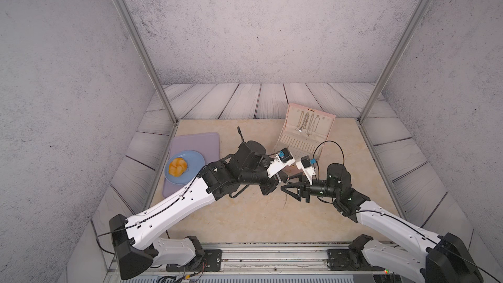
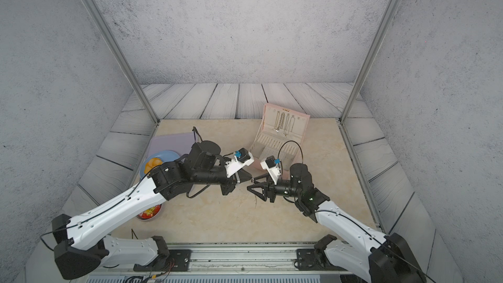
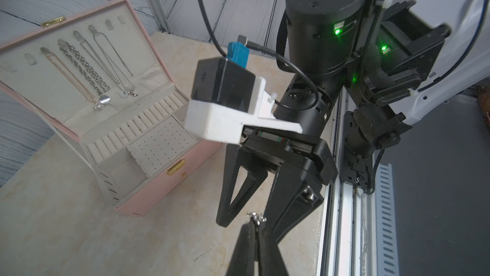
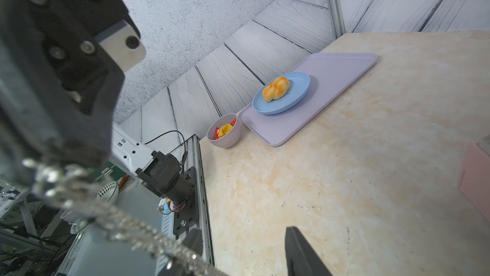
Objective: Put jewelry chain into jewelry box
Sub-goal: Pick up the necklace from the center of the board.
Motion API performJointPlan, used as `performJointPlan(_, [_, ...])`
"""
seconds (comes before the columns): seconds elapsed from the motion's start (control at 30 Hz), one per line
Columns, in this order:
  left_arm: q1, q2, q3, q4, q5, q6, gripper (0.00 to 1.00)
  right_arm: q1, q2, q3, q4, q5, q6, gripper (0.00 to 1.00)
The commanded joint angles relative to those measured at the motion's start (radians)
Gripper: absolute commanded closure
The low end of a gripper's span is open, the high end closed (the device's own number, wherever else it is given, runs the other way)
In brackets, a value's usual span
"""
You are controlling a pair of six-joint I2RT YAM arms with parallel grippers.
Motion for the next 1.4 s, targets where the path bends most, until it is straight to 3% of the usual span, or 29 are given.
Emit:
performJointPlan(0.0, [0.000,0.002,0.033,0.001,0.012,0.012,1.00,0.010,0.012,-0.008,0.049,0.004,0.006,0.56])
performJointPlan(0.27, [-0.001,-0.024,0.027,0.012,-0.025,0.011,1.00,0.013,0.019,-0.025,0.065,0.010,0.005,0.76])
performJointPlan(0.57, [-0.001,-0.050,0.010,0.041,-0.038,0.003,1.00,0.012,0.029,-0.029,0.072,0.014,0.007,0.82])
performJointPlan(0.83, [0.000,-0.068,-0.009,0.043,-0.054,-0.002,1.00,0.012,-0.020,-0.039,0.062,0.076,0.007,0.99])
performJointPlan(1.17, [0.001,-0.133,-0.123,0.031,-0.155,-0.041,1.00,0.012,-0.147,0.015,-0.196,0.313,-0.086,1.00])
performJointPlan(1.37, [0.005,-0.147,-0.216,0.083,-0.150,-0.087,1.00,0.012,-0.205,0.043,-0.278,0.423,-0.101,1.00])
